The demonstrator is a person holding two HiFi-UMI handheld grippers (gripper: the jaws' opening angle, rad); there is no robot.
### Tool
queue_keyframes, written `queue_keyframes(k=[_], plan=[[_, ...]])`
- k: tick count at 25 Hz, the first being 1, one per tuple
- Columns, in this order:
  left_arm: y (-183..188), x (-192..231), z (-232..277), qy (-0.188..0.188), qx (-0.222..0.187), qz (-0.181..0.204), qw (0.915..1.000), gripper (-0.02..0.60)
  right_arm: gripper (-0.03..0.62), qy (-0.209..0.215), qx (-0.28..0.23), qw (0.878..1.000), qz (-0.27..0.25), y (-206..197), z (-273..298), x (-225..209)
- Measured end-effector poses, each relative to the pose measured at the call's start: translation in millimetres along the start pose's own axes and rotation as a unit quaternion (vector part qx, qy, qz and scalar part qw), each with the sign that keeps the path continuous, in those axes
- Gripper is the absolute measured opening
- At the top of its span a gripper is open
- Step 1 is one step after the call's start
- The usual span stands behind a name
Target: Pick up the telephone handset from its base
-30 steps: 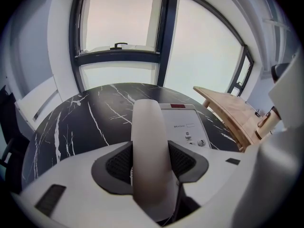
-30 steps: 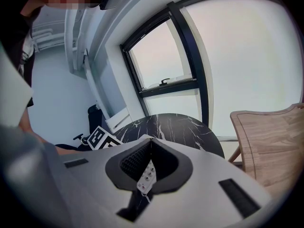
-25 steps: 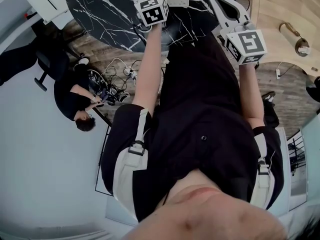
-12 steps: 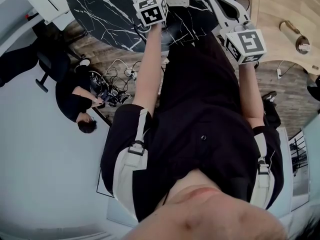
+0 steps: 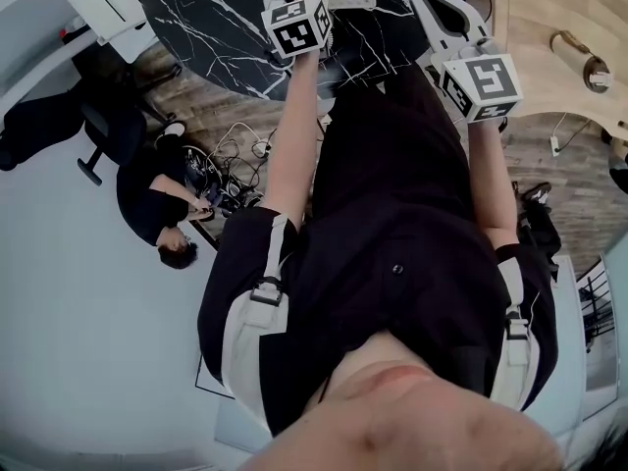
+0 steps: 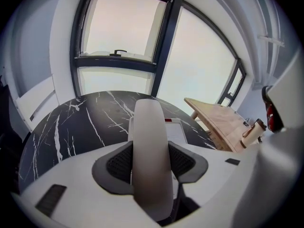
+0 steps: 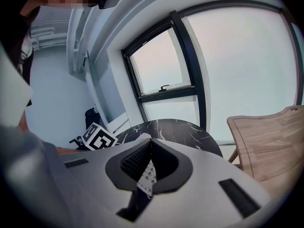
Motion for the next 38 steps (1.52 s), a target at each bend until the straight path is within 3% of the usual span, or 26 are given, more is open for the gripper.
queue_keyframes(k=[10,18,29,38], plan=[[12,-12,-47,-0.049,-0.045,0.018,0.9976,0.222,0.031,-0.035,-0.045,0.998,-0.005,3,-27,28],[20,-30,-92,-0.102,-0.082,0.037,0.9907,0.222,0.029,-0.060,-0.086,0.994,-0.014,7,-51,52],[44,-50,-164,-0.179,-0.155,0.058,0.9699,0.222,0.029,-0.085,-0.143,0.985,-0.036,24,-79,78],[68,-52,-217,-0.217,-0.211,0.070,0.9506,0.222,0.029,-0.088,-0.184,0.977,-0.057,43,-92,98]])
Point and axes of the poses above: the fingertips, and each gripper's own axes: z forward along the fingers, x to its left, y out of its top, the point moved 8 cm from there along -z, backward along the fingers, and after that the axes turned 3 degrees about z, right-handed, at the moved point
